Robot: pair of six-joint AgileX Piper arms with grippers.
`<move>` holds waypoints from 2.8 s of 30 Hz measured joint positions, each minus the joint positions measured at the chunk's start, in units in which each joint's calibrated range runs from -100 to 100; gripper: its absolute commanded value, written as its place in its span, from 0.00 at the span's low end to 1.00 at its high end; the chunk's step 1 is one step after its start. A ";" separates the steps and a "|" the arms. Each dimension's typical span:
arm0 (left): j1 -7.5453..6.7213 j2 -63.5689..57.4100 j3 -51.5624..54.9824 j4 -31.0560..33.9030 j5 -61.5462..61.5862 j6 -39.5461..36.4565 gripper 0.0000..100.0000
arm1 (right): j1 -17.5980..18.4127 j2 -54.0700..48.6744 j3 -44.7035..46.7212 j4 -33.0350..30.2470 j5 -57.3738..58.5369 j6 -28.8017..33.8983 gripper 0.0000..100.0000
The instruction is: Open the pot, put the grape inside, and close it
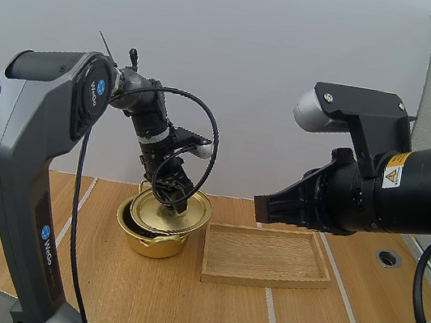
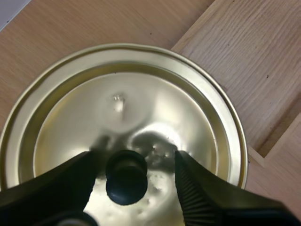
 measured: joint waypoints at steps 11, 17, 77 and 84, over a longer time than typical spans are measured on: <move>0.00 -3.72 -1.21 0.00 1.64 0.00 0.85 | 0.00 0.00 0.00 0.00 0.00 0.00 0.00; 0.00 -8.97 -5.75 0.00 5.25 0.00 0.85 | 0.00 0.00 0.00 0.00 0.00 0.00 0.00; 0.00 0.58 -2.90 0.69 4.06 0.00 0.03 | 0.00 0.00 0.00 1.26 0.00 0.00 0.00; 0.00 0.58 -2.90 1.10 4.06 0.00 0.00 | 0.00 0.00 0.00 1.26 0.00 0.00 0.00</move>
